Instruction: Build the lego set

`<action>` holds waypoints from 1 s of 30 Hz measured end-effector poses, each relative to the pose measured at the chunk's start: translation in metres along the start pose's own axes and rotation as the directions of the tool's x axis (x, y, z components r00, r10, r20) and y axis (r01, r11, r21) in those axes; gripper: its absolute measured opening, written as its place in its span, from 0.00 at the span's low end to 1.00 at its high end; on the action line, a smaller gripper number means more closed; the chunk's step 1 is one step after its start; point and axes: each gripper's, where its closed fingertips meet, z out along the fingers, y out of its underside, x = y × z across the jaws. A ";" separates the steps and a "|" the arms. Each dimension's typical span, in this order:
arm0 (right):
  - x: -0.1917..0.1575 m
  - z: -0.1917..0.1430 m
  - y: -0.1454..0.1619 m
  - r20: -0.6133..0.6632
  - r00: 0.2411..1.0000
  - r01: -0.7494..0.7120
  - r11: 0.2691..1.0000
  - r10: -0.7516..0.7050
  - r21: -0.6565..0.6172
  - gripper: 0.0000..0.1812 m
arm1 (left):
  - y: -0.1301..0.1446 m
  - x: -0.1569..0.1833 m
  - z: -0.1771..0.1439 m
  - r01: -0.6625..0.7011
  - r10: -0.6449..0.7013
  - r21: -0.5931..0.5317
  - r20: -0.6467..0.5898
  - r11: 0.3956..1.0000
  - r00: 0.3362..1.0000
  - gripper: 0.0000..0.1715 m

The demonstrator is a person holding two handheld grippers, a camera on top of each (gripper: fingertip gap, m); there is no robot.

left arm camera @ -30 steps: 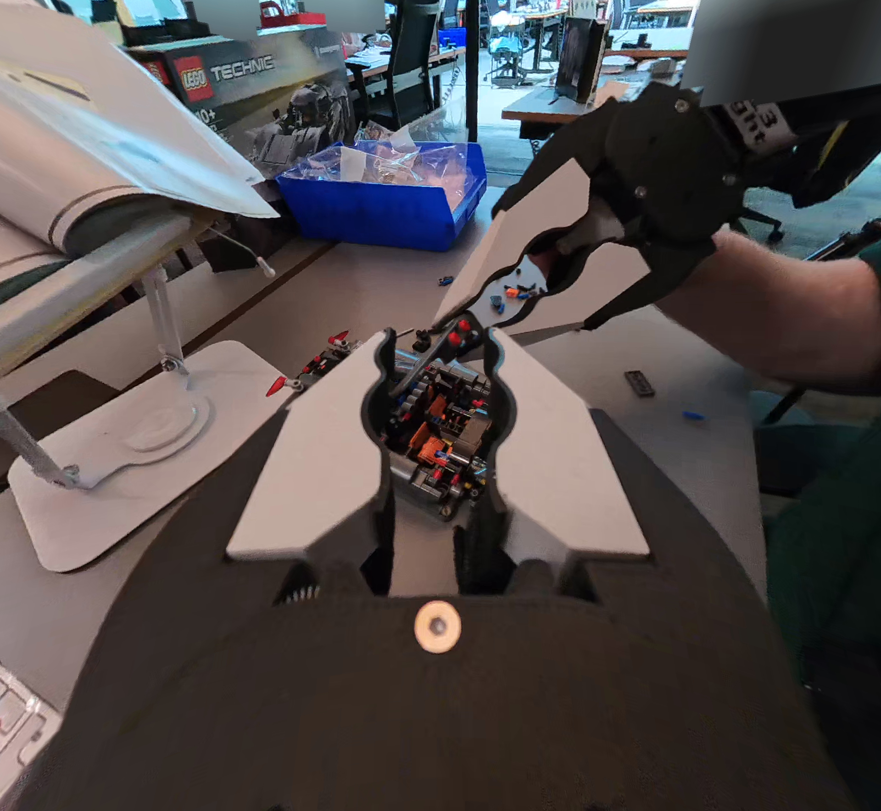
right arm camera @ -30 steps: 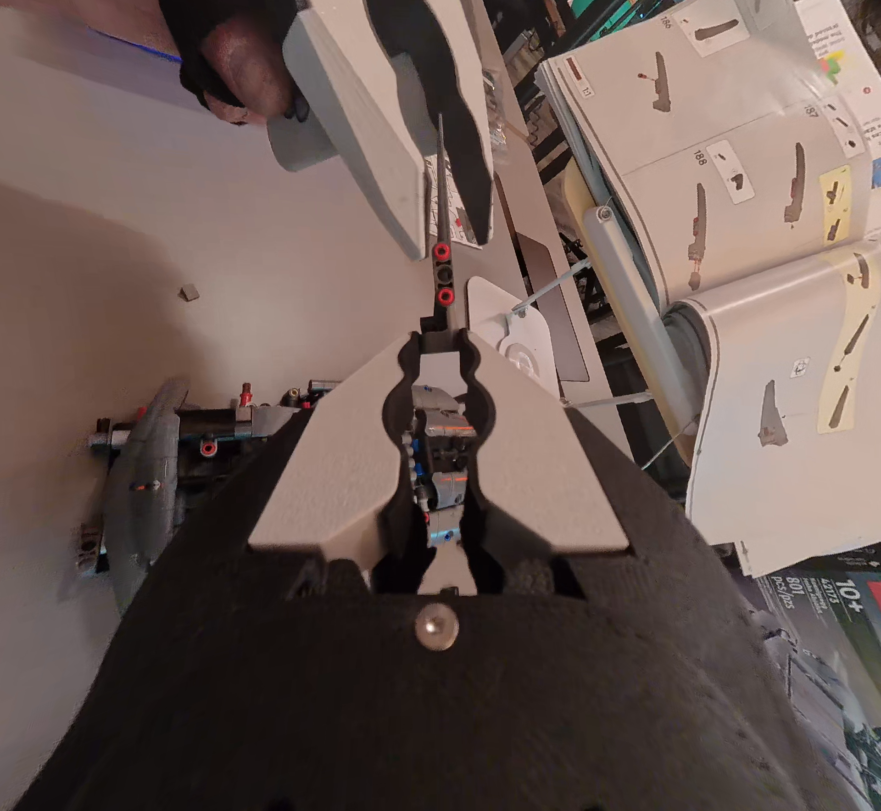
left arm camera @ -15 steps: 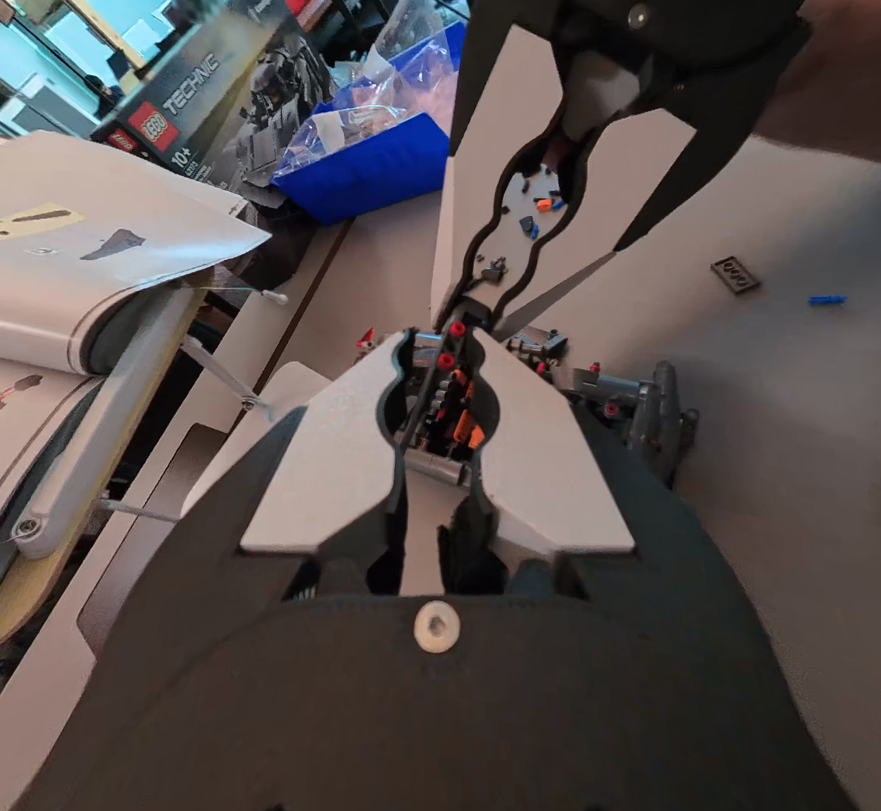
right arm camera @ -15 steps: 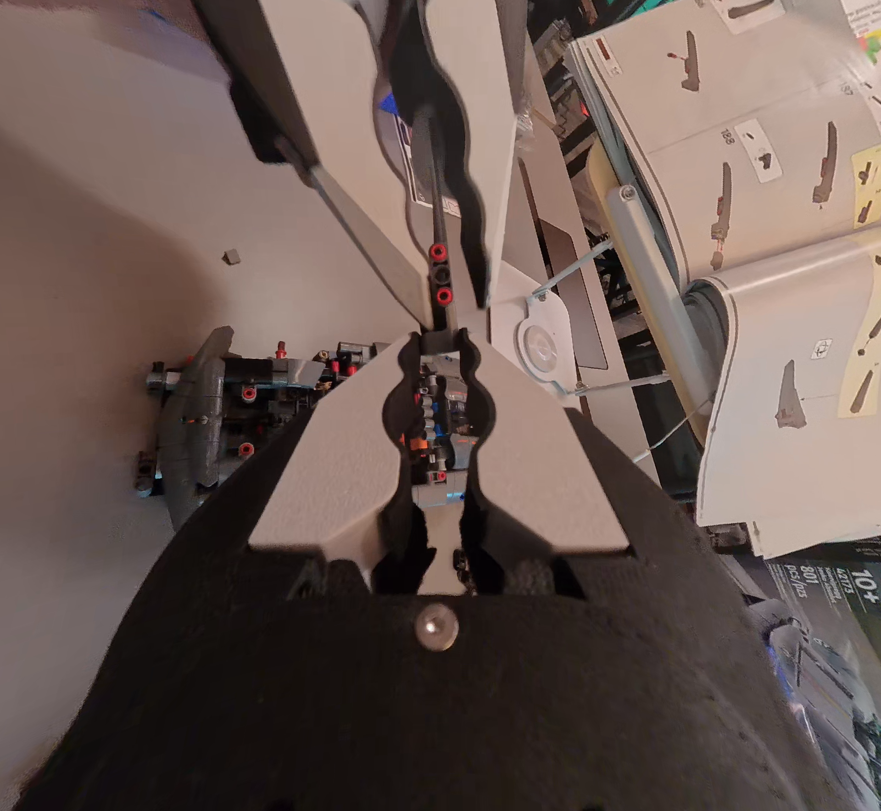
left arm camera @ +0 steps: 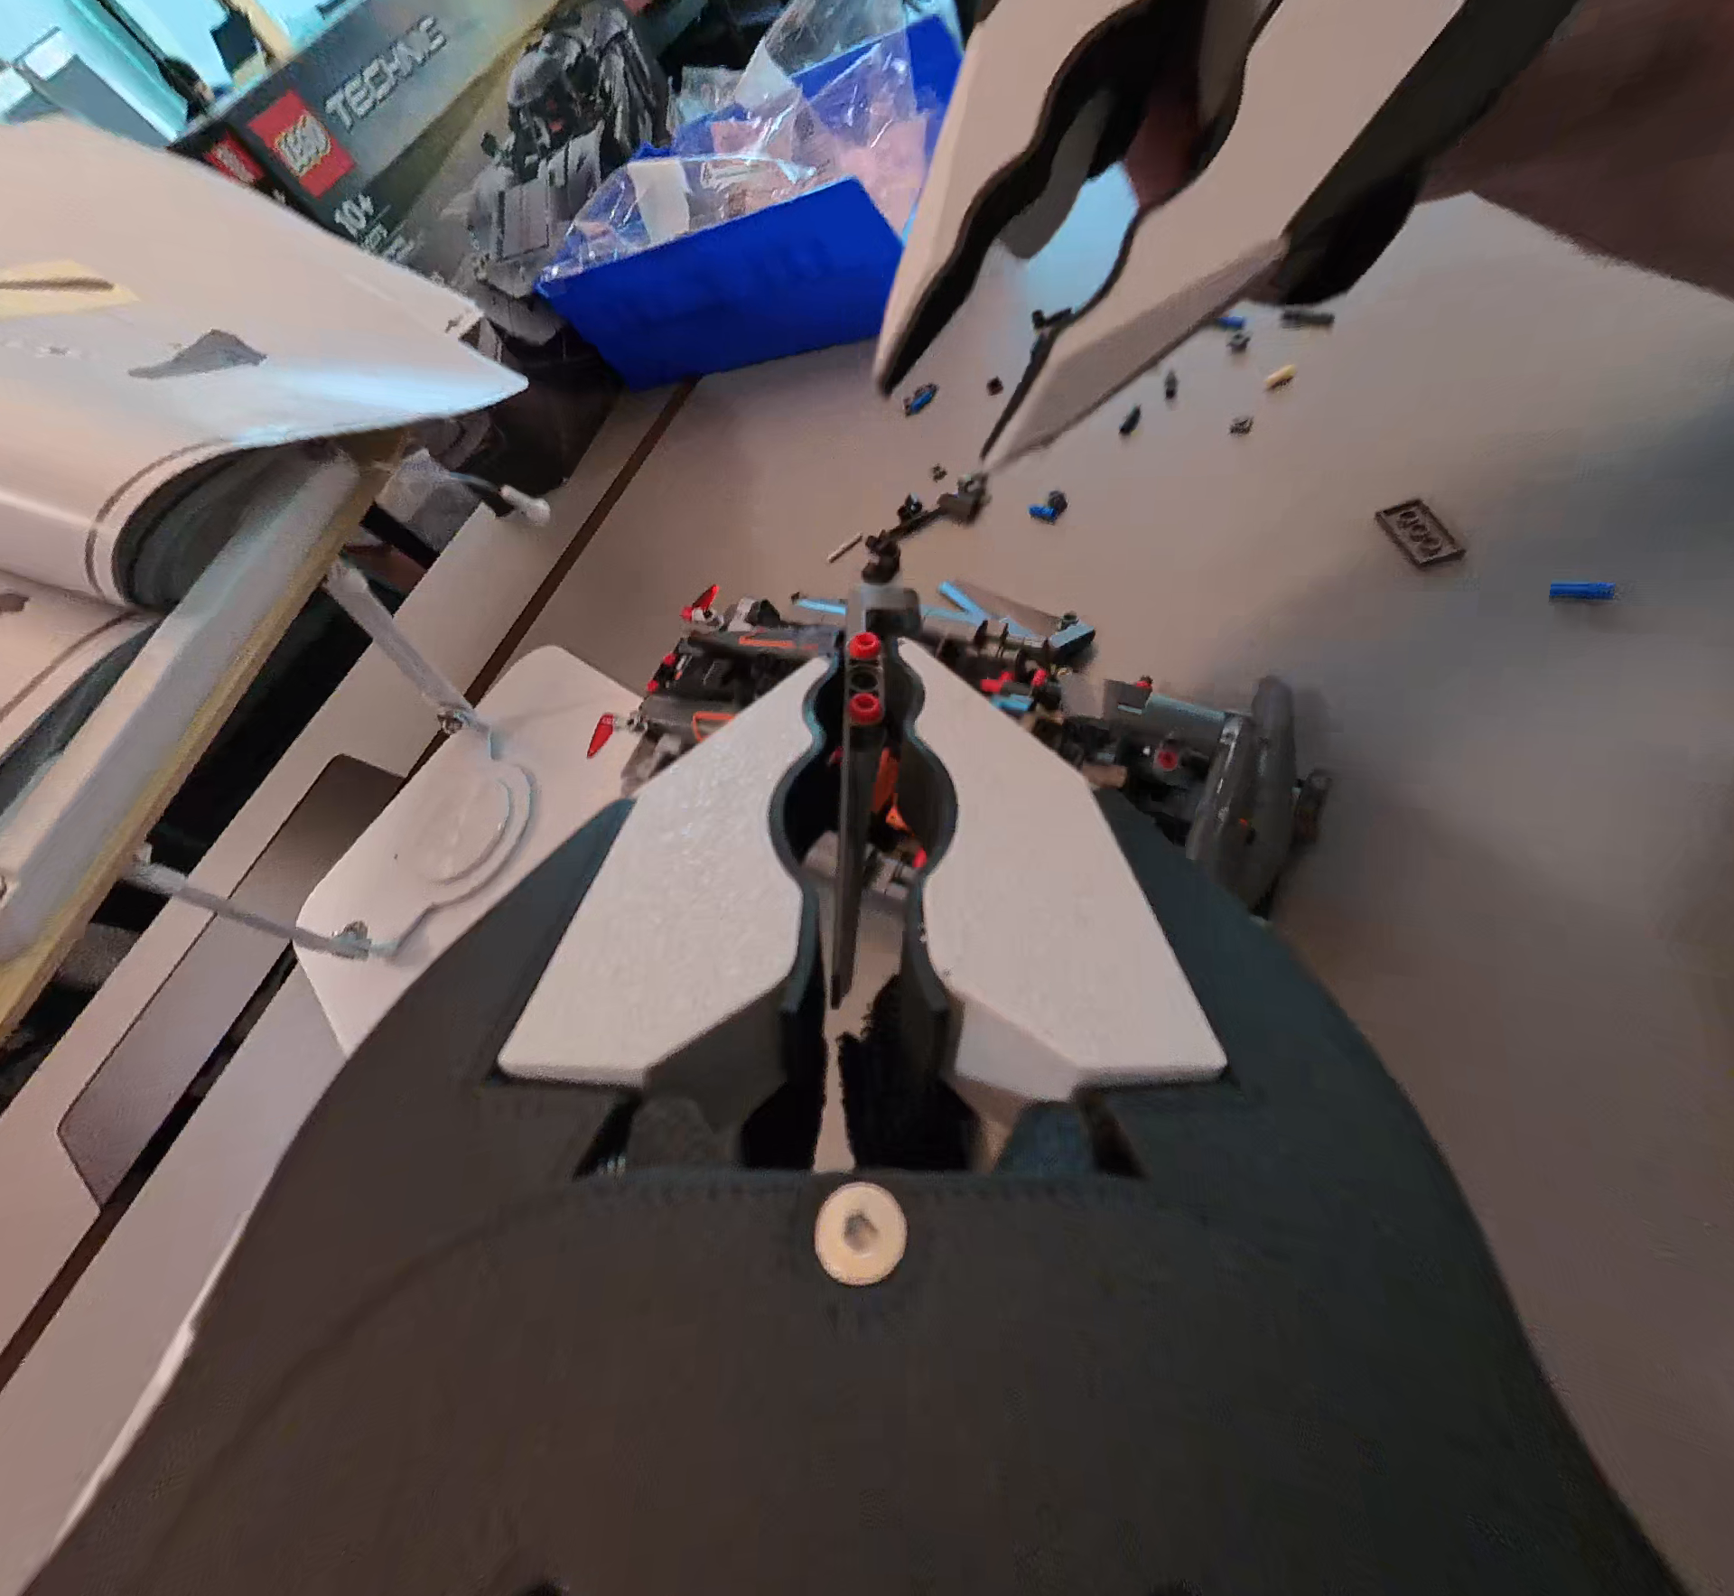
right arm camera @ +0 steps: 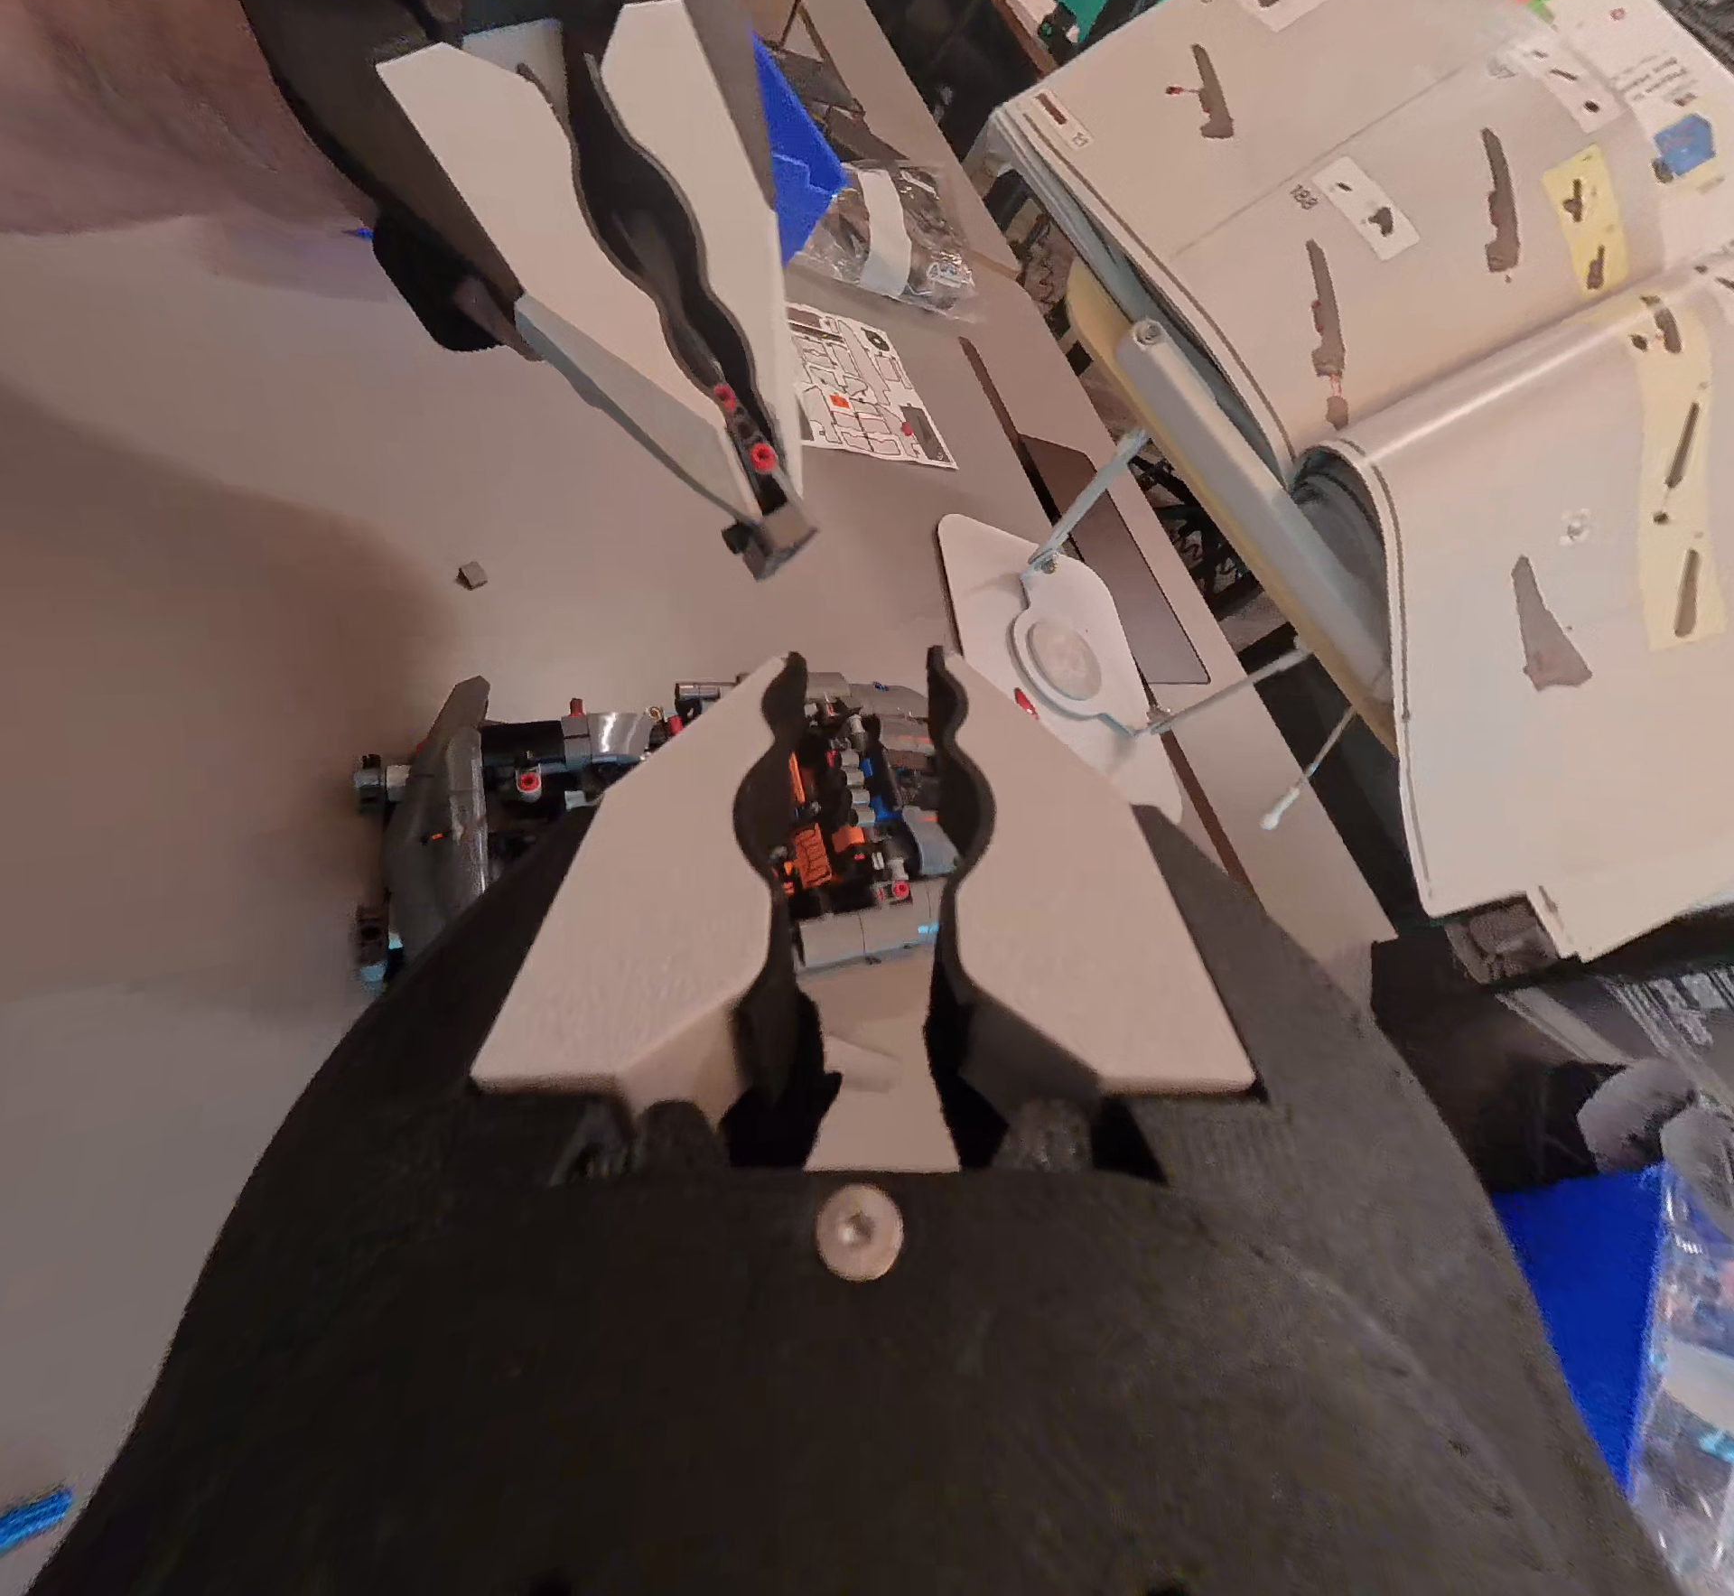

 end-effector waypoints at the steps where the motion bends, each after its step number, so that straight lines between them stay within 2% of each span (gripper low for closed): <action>1: 0.003 -0.005 0.003 -0.014 1.000 -0.012 1.000 0.012 0.001 0.12 | 0.006 -0.003 -0.002 0.007 -0.006 -0.011 0.015 1.000 1.000 0.03; 5: 0.016 -0.030 0.029 -0.082 0.993 -0.085 0.996 0.081 -0.040 0.12 | 0.042 -0.018 -0.014 0.044 -0.036 -0.087 0.093 0.995 0.995 0.03; 9: 0.026 -0.060 0.063 -0.173 0.975 -0.155 0.983 0.137 -0.097 0.13 | 0.088 -0.029 -0.022 0.042 -0.004 -0.211 0.178 0.977 0.984 0.03; 15: 0.060 -0.131 0.116 -0.423 0.863 -0.361 0.923 0.276 -0.133 0.16 | 0.144 -0.014 -0.014 0.030 0.029 -0.370 0.152 0.928 0.988 0.03; 17: 0.065 -0.153 0.133 -0.461 0.825 -0.432 0.891 0.327 -0.141 0.18 | 0.159 -0.006 -0.010 0.011 0.047 -0.417 0.129 0.909 0.990 0.03; 22: 0.056 -0.171 0.169 -0.456 0.794 -0.540 0.812 0.403 -0.222 0.18 | 0.175 0.012 -0.004 -0.008 0.049 -0.454 0.079 0.891 0.996 0.06; 25: 0.049 -0.164 0.179 -0.424 0.804 -0.548 0.797 0.417 -0.255 0.18 | 0.174 0.015 -0.005 -0.002 0.039 -0.444 0.073 0.896 0.997 0.06; 30: 0.050 -0.145 0.182 -0.376 0.800 -0.566 0.796 0.467 -0.216 0.19 | 0.169 0.014 -0.014 0.035 0.005 -0.422 0.093 0.906 0.996 0.10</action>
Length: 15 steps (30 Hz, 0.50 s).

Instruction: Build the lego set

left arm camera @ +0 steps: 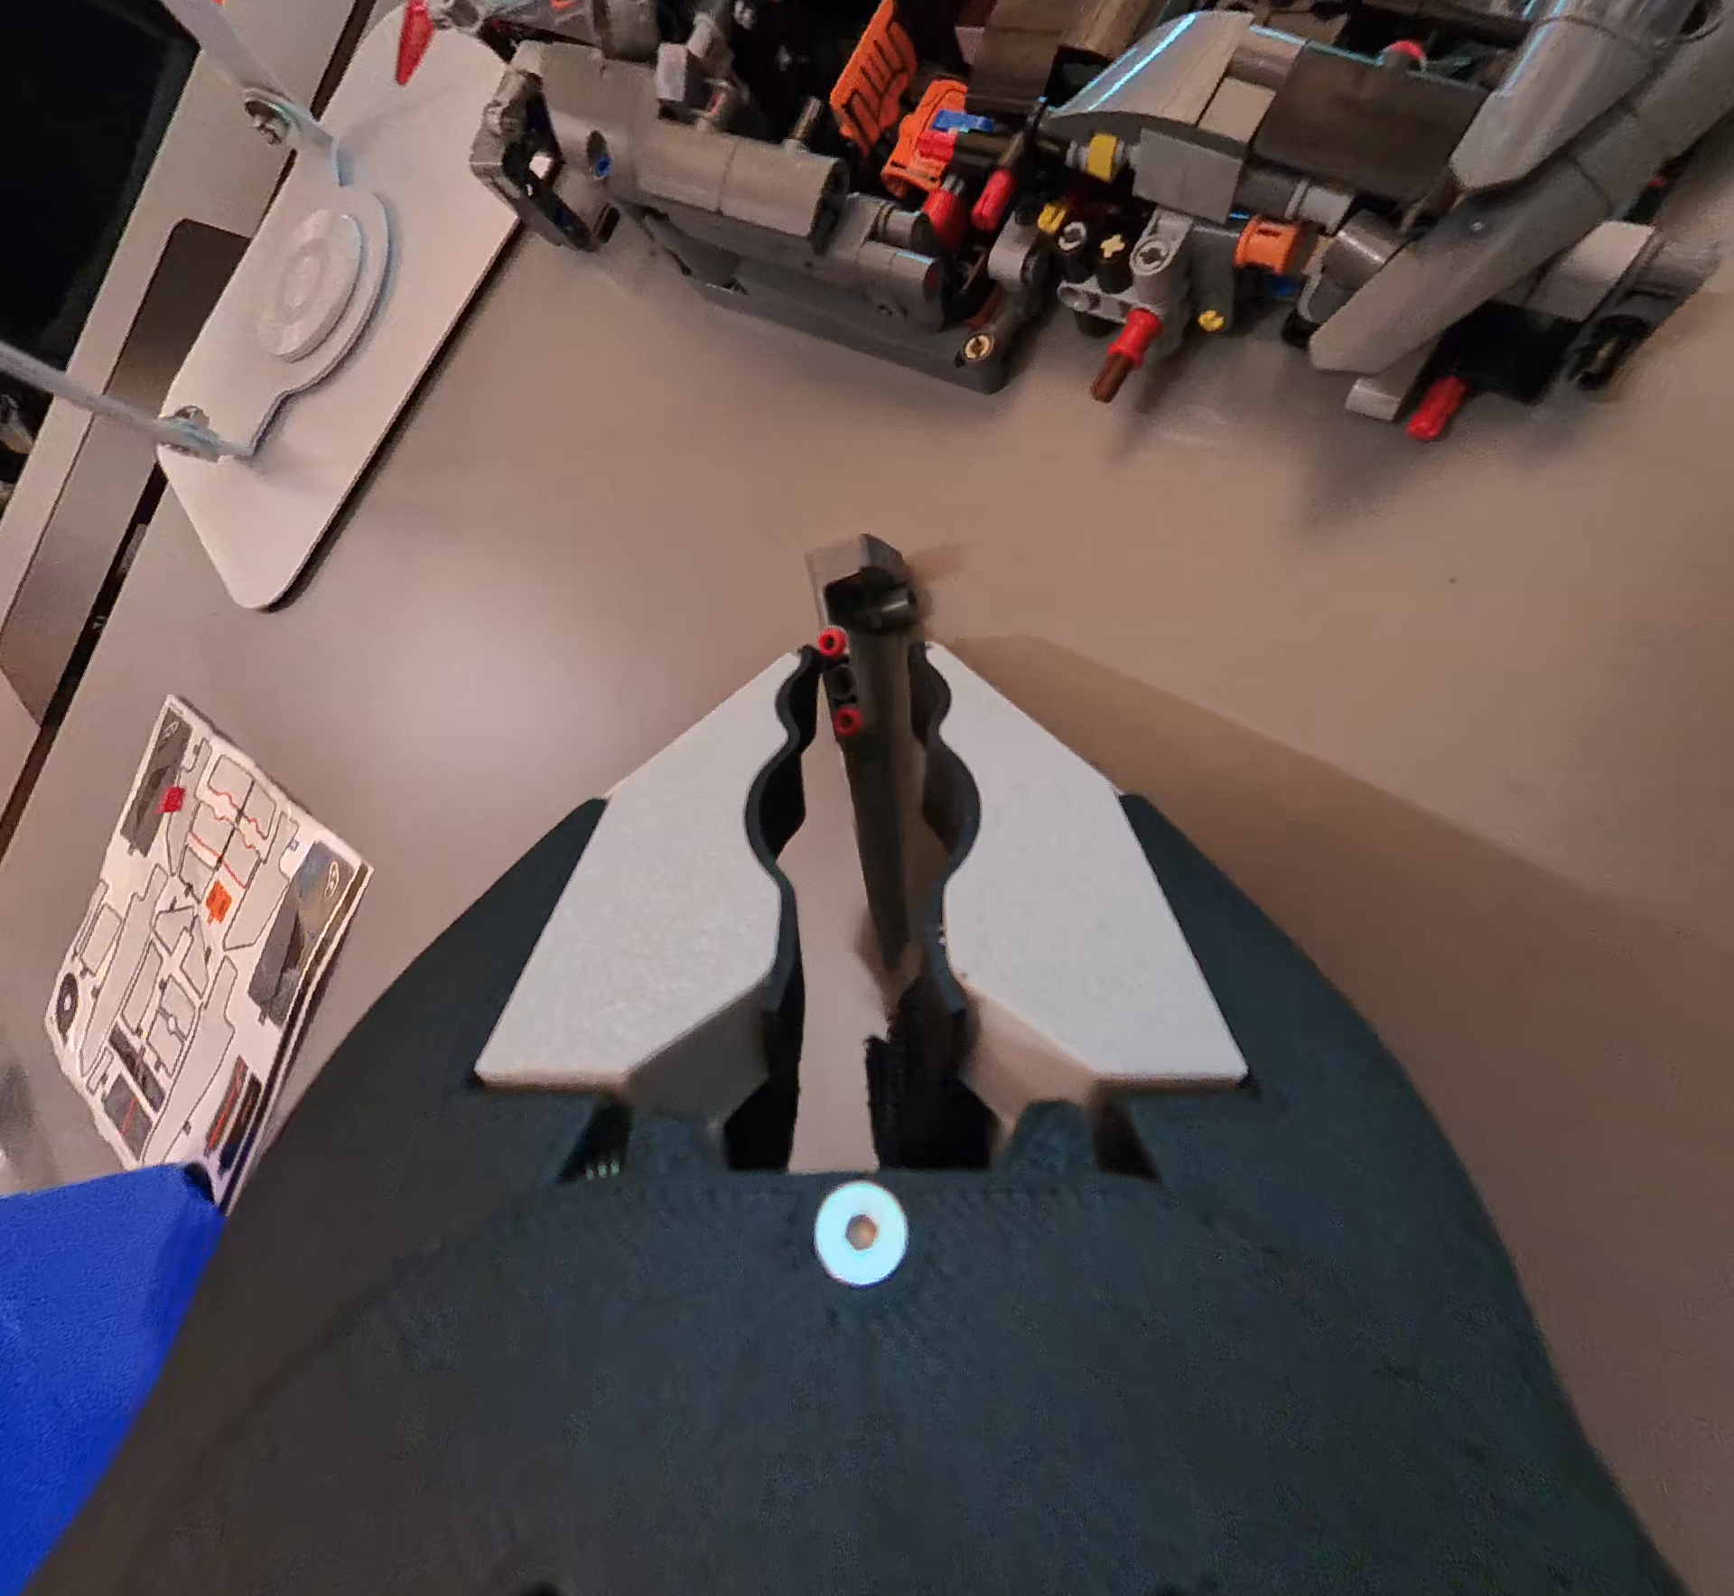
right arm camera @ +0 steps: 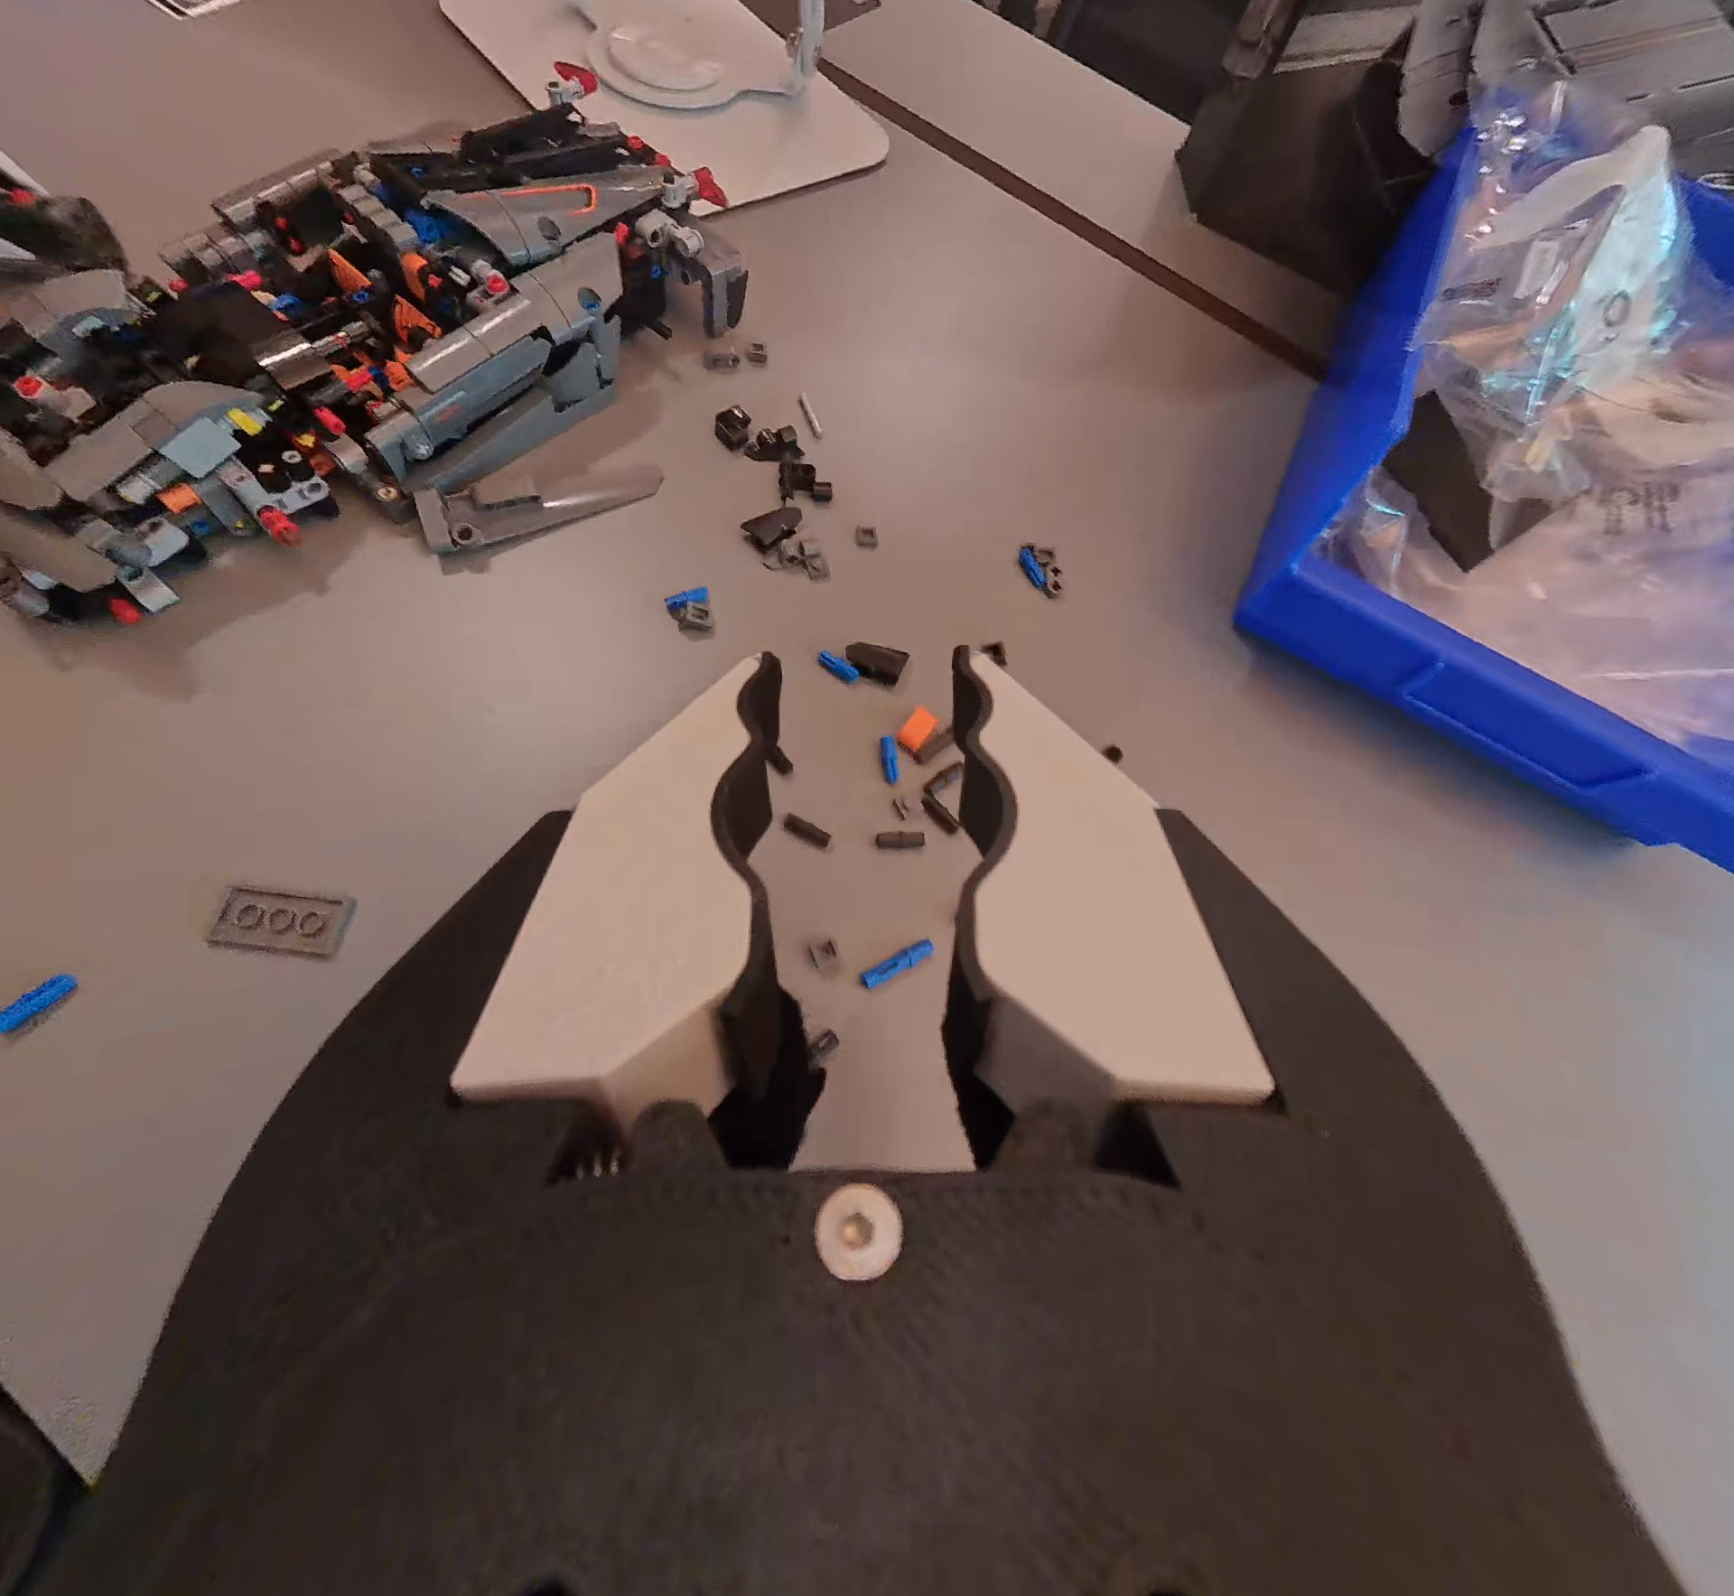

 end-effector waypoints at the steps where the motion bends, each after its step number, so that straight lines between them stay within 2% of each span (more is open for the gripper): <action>1: -0.003 0.005 -0.001 0.024 1.000 0.002 1.000 -0.002 0.005 0.19 | 0.001 -0.001 -0.002 0.013 -0.013 0.003 0.003 1.000 1.000 0.11; 11: -0.023 0.076 -0.027 0.189 0.977 0.102 0.995 -0.100 0.002 0.21 | 0.008 -0.001 -0.011 0.142 -0.143 0.036 0.050 0.989 0.988 0.15; 15: -0.035 0.110 -0.028 0.273 0.952 0.171 0.980 -0.138 -0.102 0.21 | 0.014 -0.002 -0.006 0.173 -0.174 0.020 0.055 0.985 0.983 0.17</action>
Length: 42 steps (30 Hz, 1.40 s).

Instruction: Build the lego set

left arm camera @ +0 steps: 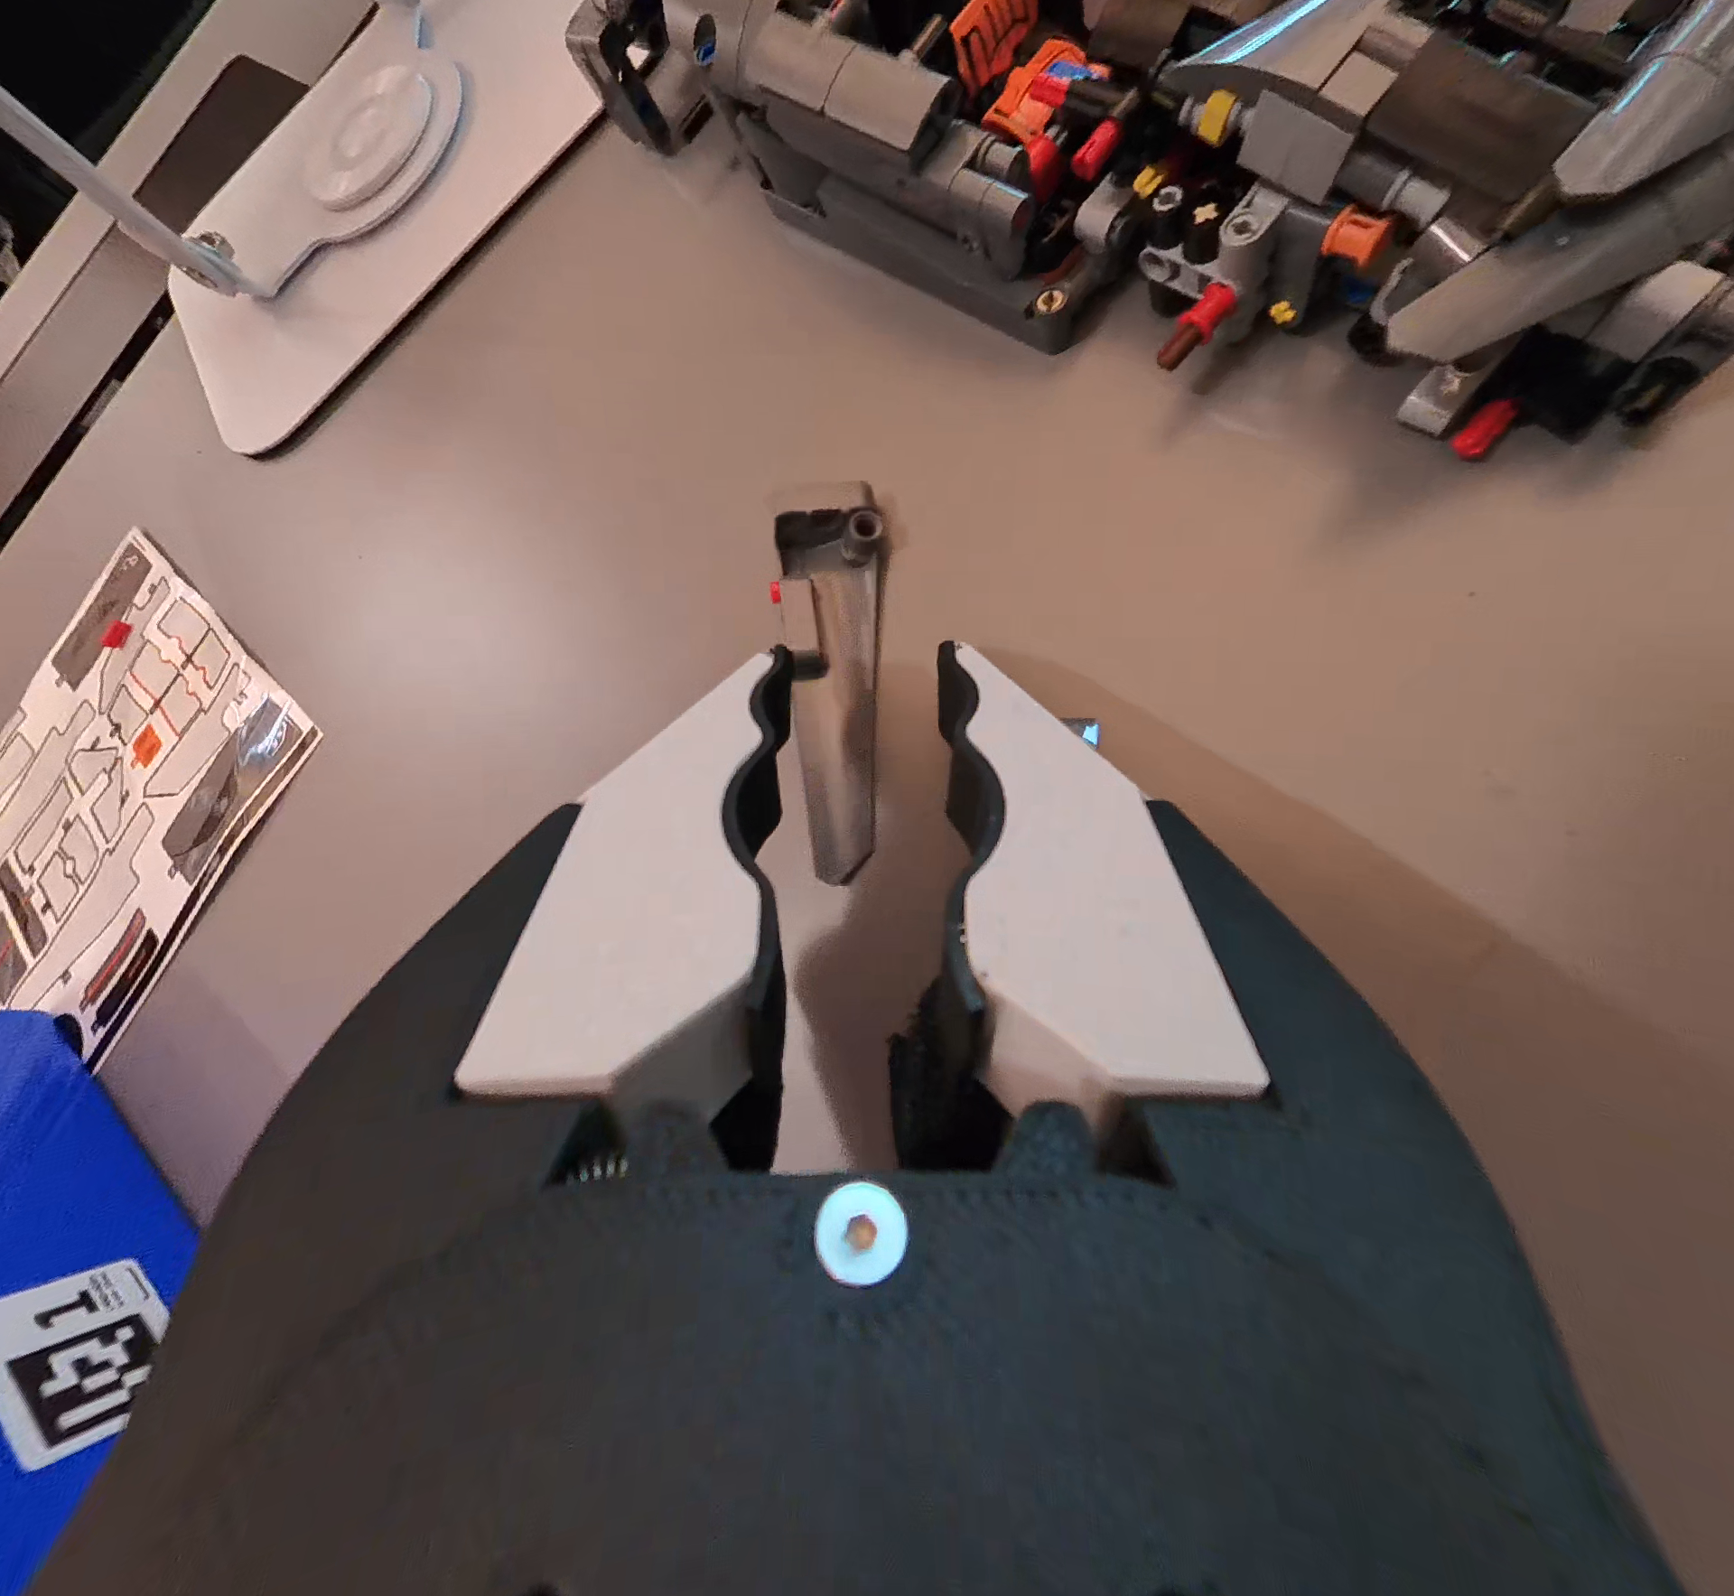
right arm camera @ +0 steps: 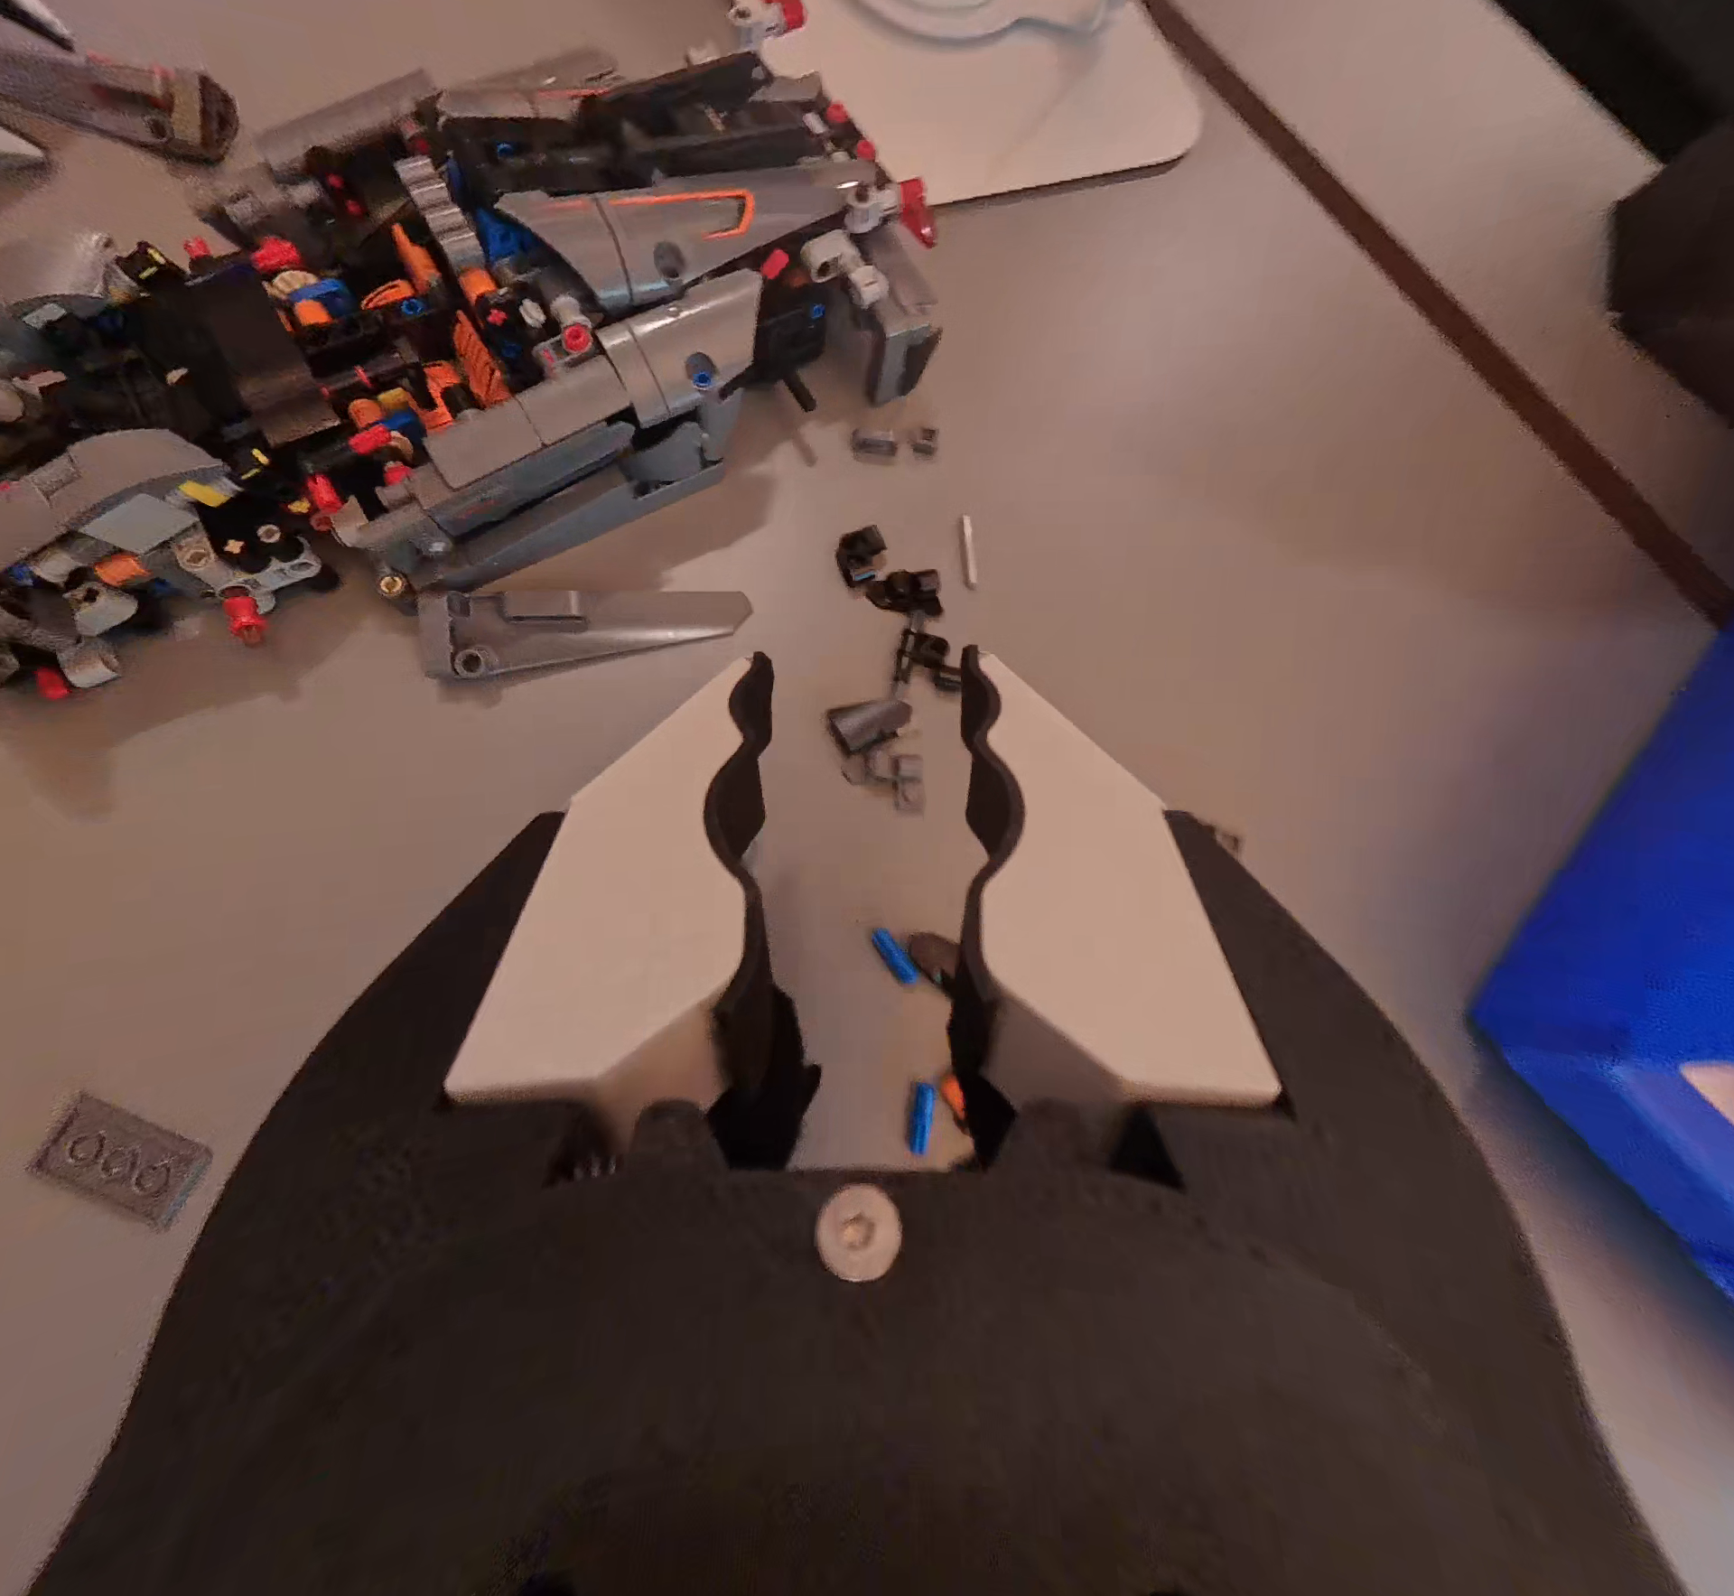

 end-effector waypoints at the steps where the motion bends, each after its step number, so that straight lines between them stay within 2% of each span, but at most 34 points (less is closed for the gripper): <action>1: -0.003 0.008 -0.001 0.028 1.000 0.010 1.000 -0.009 -0.028 0.22 | 0.000 -0.001 0.001 0.004 -0.004 0.002 0.004 1.000 1.000 0.17; 7: -0.005 0.048 0.010 0.069 0.996 0.076 0.982 -0.065 -0.175 0.25 | 0.000 -0.012 0.005 0.021 -0.021 0.003 0.041 1.000 0.999 0.19; 12: -0.004 0.064 0.020 0.045 0.991 0.133 0.967 -0.126 -0.218 0.21 | 0.000 -0.016 0.009 0.009 -0.009 -0.008 0.066 1.000 0.998 0.18; 15: -0.008 0.066 0.020 0.071 0.993 0.108 0.975 -0.096 -0.194 0.15 | 0.000 -0.019 0.009 0.013 -0.012 -0.007 0.079 1.000 0.997 0.18; 20: -0.006 0.063 0.024 0.099 0.993 0.084 0.980 -0.067 -0.182 0.09 | 0.001 -0.021 0.011 0.017 -0.015 -0.015 0.084 1.000 0.996 0.18; 24: -0.014 0.062 0.026 0.138 0.985 0.123 0.977 -0.099 -0.173 0.00 | 0.000 -0.021 0.011 0.012 -0.010 -0.016 0.093 1.000 0.996 0.17; 29: -0.013 0.061 0.024 0.126 0.986 0.126 0.980 -0.107 -0.157 0.01 | 0.000 -0.022 0.011 0.005 -0.003 -0.017 0.102 1.000 0.995 0.17; 34: -0.003 0.052 0.013 0.097 0.993 0.071 0.994 -0.062 -0.086 0.08 | 0.001 -0.022 0.011 0.005 -0.003 -0.018 0.107 1.000 0.994 0.17; 38: 0.024 0.036 0.008 0.021 1.000 -0.009 1.000 0.009 -0.024 0.11 | 0.001 -0.022 0.011 0.003 0.000 -0.018 0.111 1.000 0.994 0.17; 42: 0.065 0.005 0.004 -0.088 0.989 -0.111 0.990 0.119 0.081 0.14 | 0.001 -0.022 0.011 0.000 0.002 -0.019 0.112 1.000 0.994 0.17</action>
